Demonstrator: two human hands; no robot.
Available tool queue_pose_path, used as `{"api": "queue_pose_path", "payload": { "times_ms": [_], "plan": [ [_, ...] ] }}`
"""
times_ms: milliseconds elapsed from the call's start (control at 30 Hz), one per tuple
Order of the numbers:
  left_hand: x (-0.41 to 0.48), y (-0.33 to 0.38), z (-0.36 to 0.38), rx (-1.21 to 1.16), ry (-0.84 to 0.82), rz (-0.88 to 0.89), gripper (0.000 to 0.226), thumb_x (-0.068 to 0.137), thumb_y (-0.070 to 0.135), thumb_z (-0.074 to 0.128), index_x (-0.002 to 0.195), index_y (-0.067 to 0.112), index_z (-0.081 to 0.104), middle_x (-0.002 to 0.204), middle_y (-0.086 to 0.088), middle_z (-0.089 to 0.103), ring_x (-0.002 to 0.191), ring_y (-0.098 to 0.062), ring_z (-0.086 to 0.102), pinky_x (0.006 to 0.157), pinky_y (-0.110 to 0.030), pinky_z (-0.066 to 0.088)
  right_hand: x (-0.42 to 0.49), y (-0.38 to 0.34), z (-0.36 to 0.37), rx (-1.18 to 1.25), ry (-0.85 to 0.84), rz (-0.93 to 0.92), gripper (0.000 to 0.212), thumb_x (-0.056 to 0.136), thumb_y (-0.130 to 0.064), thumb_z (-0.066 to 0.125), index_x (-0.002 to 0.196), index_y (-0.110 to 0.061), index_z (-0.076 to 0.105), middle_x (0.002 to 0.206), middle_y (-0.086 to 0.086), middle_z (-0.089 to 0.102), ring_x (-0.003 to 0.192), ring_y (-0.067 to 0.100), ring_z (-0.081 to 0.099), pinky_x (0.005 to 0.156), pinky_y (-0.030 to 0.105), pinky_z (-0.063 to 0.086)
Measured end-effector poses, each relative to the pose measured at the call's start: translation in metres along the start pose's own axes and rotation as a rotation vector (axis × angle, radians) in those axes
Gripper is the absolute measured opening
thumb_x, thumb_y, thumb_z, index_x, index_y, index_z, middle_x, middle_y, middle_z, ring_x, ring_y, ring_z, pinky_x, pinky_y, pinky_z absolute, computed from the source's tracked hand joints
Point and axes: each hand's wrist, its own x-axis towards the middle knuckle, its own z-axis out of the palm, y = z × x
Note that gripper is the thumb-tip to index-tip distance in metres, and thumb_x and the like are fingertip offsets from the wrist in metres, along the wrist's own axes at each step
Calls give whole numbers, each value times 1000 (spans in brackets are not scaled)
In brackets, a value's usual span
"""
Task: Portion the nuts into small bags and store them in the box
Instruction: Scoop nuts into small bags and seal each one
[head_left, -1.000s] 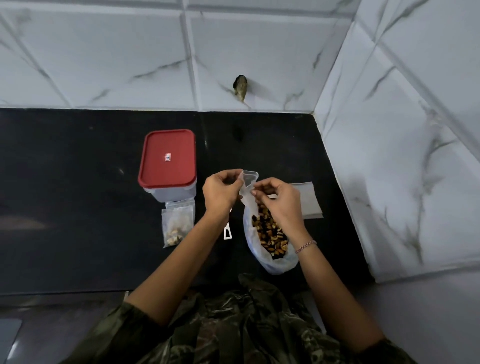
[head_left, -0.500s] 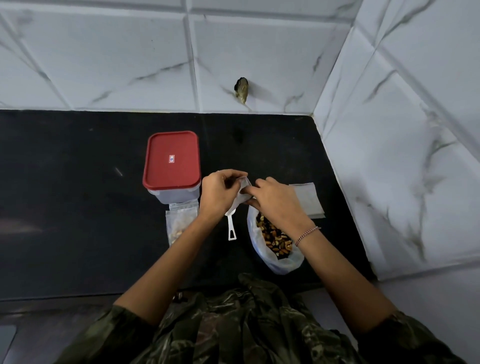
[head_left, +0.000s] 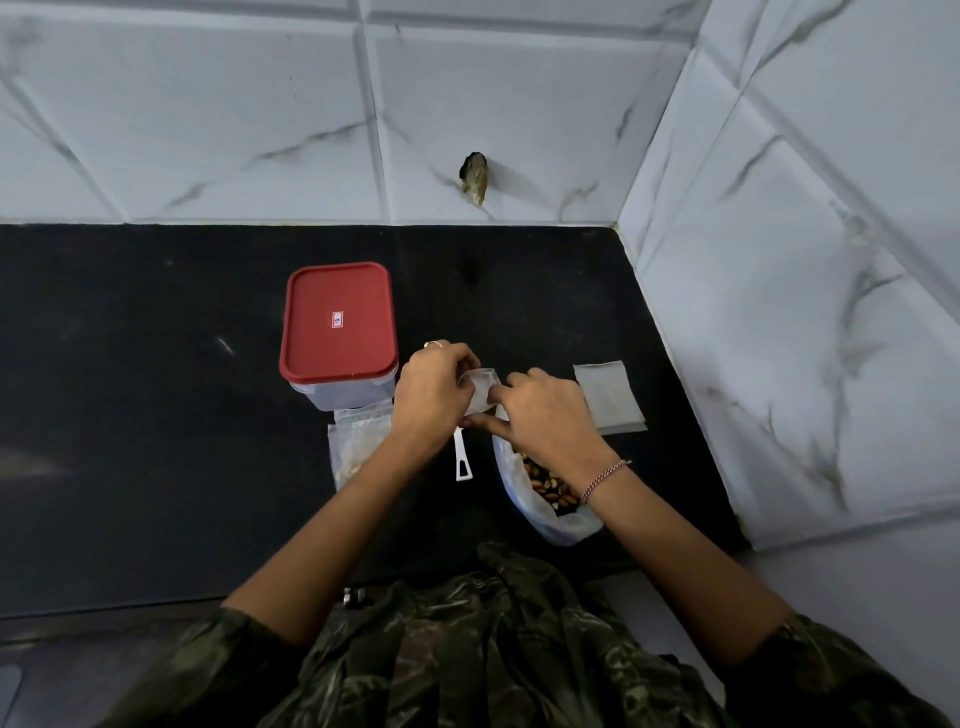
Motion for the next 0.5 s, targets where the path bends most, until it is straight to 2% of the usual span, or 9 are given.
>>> {"api": "queue_pose_path", "payload": {
  "times_ms": [133, 233, 333, 500],
  "plan": [
    [1, 0, -1, -38, -8, 0, 19, 84, 3, 64, 101, 10, 68, 98, -5, 66, 88, -14, 61, 78, -26, 53, -3, -4, 4, 76, 50, -11, 49, 90, -63, 36, 106, -23, 61, 86, -1, 61, 75, 10, 57, 59, 22, 38],
    [1, -5, 0, -41, -29, -3, 23, 82, 1, 63, 101, 12, 69, 97, -2, 65, 86, -12, 60, 75, -24, 51, -5, -6, 8, 46, 41, -6, 50, 92, -62, 35, 97, -21, 63, 82, 0, 61, 72, 11, 58, 59, 23, 42],
    [-1, -7, 3, -93, -60, -6, 23, 82, 2, 64, 101, 14, 69, 97, 0, 65, 85, -9, 60, 76, -23, 51, -5, -7, 11, 50, 61, 7, 45, 93, -59, 38, 96, -21, 63, 83, 0, 63, 73, 11, 59, 59, 22, 36],
    [1, -17, -2, -444, -179, -21, 24, 87, 11, 64, 108, 22, 63, 98, 2, 65, 87, -9, 60, 79, -25, 49, -8, -4, 12, 143, 71, -41, 39, 95, -51, 41, 100, -21, 66, 92, -1, 62, 84, 10, 56, 67, 23, 43]
  ]
}}
